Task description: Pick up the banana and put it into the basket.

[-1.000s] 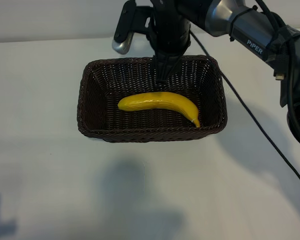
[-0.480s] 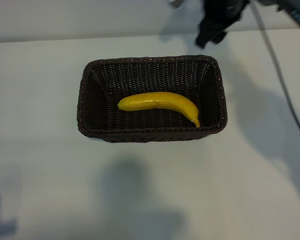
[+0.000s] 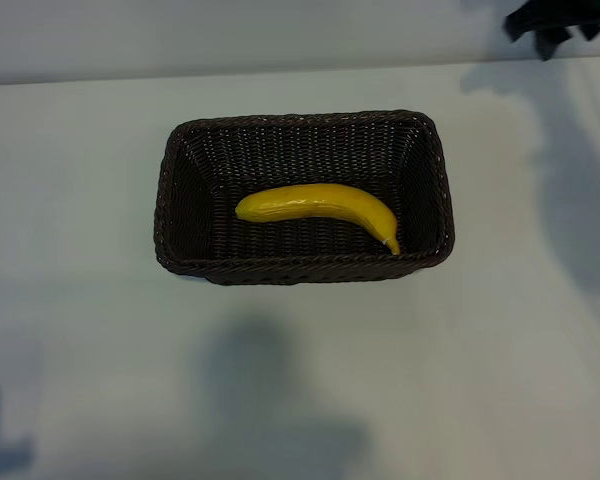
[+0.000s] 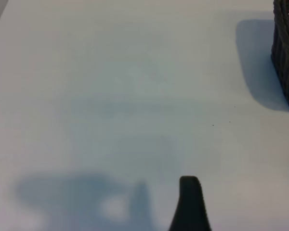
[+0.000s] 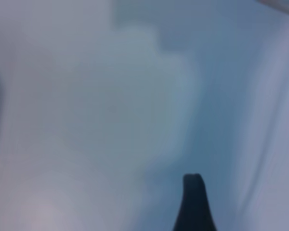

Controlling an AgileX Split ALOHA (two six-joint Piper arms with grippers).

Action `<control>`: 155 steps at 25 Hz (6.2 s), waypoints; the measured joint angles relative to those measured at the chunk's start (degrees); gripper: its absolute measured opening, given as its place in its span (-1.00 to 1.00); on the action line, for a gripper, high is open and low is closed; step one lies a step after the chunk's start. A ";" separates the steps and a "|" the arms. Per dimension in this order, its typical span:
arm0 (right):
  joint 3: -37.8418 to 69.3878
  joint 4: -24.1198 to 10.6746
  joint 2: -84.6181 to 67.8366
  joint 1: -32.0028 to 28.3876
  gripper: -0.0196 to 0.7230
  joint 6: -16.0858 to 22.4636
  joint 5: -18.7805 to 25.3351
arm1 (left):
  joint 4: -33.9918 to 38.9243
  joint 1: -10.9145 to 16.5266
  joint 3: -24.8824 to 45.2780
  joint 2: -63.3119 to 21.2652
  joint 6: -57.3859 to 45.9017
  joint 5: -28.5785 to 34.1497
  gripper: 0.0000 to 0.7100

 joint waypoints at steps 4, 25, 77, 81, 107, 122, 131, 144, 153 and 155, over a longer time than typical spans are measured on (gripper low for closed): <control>0.00 3.29 0.00 -4.27 0.44 2.13 0.00 | 0.00 0.00 0.00 0.00 0.00 0.00 0.61; 22.88 5.51 -30.01 -5.50 0.44 1.68 -0.08 | 0.00 0.00 0.00 0.00 -0.14 0.00 0.61; 94.04 5.63 -119.15 -5.50 0.43 5.51 -7.51 | 0.00 0.00 0.00 0.00 0.04 0.00 0.61; 94.04 5.63 -122.44 -5.50 0.43 5.56 -8.55 | 0.00 0.00 0.00 0.00 0.04 0.00 0.61; 94.04 6.06 -123.55 -7.96 0.43 5.70 -9.17 | 0.00 0.00 0.00 0.00 -0.13 0.00 0.61; 94.10 6.06 -128.72 -15.83 0.43 5.73 -9.11 | 0.00 0.00 0.00 0.00 -0.13 0.00 0.61; 94.10 6.06 -128.72 -15.82 0.43 5.73 -9.11 | 0.00 0.00 0.00 0.00 -0.13 0.00 0.61; 94.10 6.10 -128.72 -15.82 0.43 5.76 -9.11 | 0.00 0.00 0.00 0.00 -0.06 0.00 0.61; 94.10 6.10 -128.72 -15.82 0.43 5.76 -9.11 | 0.00 0.00 0.00 0.00 0.00 0.00 0.61; 94.10 6.10 -128.72 -15.82 0.43 5.76 -9.11 | 0.00 0.00 0.00 0.00 0.00 0.00 0.61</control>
